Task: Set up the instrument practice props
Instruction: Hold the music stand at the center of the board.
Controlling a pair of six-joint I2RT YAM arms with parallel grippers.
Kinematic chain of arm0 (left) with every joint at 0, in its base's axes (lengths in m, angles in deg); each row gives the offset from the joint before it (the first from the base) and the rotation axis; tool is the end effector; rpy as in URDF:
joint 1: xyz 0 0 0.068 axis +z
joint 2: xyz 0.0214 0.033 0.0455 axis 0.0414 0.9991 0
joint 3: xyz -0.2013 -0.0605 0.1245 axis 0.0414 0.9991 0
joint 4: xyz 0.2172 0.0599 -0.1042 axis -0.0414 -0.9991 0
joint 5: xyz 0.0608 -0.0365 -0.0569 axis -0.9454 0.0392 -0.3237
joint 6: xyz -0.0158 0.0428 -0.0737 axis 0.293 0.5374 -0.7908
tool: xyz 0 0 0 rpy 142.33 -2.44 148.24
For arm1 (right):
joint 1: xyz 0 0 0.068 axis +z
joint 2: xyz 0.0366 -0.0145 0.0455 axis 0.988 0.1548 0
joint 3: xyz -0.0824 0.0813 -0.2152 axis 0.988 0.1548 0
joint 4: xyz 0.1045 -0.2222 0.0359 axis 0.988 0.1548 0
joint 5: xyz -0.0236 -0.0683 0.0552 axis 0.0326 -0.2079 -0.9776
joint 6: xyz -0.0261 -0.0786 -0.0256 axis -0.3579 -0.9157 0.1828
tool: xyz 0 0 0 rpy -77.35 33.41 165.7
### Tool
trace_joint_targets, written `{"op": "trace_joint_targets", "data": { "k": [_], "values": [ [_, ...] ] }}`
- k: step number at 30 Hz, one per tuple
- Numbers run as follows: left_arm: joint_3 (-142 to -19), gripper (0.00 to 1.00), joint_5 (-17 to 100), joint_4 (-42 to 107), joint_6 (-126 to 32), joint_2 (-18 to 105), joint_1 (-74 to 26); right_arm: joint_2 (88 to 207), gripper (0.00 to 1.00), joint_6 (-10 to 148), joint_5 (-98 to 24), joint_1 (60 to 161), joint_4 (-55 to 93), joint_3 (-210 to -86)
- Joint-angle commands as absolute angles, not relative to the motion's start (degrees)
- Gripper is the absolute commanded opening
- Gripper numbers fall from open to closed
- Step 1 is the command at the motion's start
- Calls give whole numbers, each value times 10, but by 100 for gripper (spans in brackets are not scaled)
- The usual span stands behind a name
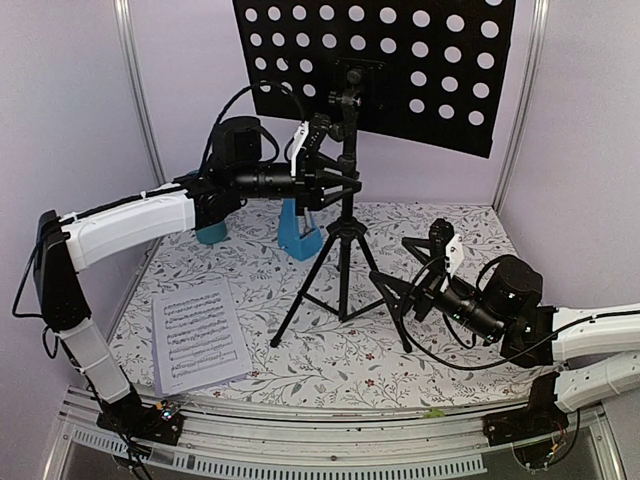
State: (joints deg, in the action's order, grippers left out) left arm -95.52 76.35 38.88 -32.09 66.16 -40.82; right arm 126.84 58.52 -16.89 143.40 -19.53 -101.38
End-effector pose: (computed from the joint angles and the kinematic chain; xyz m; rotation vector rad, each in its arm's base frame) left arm 0.2715 -0.3267 0.3534 1.2037 1.2434 -1.1207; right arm 0.1450 0.2398 0.2642 -0.6526 1.3513 0.6695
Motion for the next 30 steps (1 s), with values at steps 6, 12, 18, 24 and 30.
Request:
{"op": "trace_joint_targets", "data": {
  "k": [6, 12, 18, 24, 30],
  "values": [
    [-934, 0, 643, 439, -306, 656, -451, 1282, 95, 555, -109, 1443, -177, -1066],
    [-904, 0, 447, 497, -312, 644, -486, 1298, 94, 522, -69, 1448, -141, -1101],
    [-903, 0, 342, 503, -319, 641, -502, 1329, 92, 516, -51, 1448, -90, -1139],
    [-904, 0, 248, 501, -315, 641, -529, 1331, 87, 538, -37, 1448, -84, -1130],
    [-900, 0, 252, 500, -318, 645, -531, 1338, 74, 483, -14, 1448, -93, -1134]
  ]
}}
